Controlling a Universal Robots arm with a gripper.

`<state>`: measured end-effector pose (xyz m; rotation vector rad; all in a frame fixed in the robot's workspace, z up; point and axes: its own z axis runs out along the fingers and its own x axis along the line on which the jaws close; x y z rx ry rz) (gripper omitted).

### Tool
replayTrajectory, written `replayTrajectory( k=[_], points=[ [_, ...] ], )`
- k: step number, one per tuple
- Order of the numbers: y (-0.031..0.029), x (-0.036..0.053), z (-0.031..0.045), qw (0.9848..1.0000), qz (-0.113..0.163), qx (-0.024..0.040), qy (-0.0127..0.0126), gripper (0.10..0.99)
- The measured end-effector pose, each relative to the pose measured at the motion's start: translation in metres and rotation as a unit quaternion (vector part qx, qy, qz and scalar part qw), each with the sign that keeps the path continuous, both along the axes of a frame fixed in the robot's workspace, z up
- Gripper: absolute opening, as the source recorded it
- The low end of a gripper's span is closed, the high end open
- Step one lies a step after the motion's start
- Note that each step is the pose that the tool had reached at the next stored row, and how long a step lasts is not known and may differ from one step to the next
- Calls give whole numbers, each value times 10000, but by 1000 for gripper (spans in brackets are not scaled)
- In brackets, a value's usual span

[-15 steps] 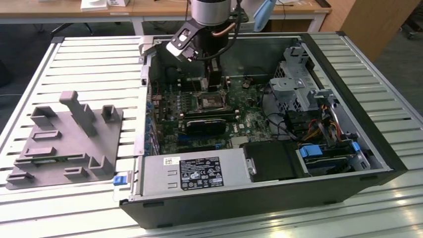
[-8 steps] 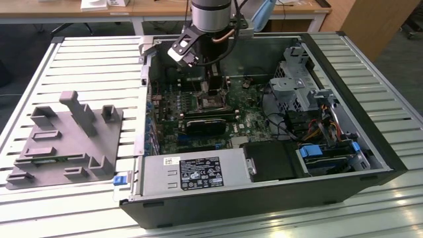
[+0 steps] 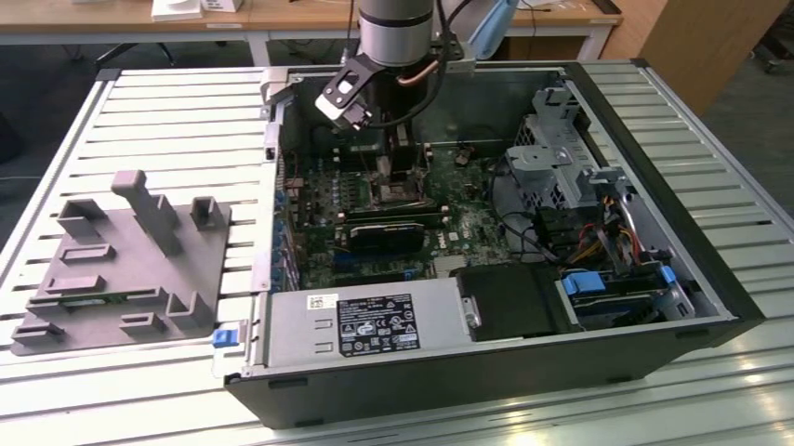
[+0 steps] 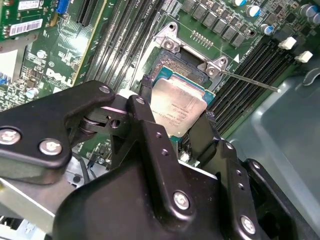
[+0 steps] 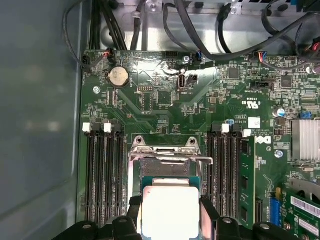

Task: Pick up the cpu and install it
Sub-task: 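Place the cpu into insertion slot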

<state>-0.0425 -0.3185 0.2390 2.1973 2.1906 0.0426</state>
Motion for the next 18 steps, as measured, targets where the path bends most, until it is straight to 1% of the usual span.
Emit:
replayTrajectory(
  k=[9, 15, 18],
  points=[
    [8, 0, -80, 10000, -4, 10, -1, 545],
    [32, 6, -178, 10000, -19, 9, -1, 545],
    [32, 5, -203, 10000, -21, 15, -1, 545]
  ],
)
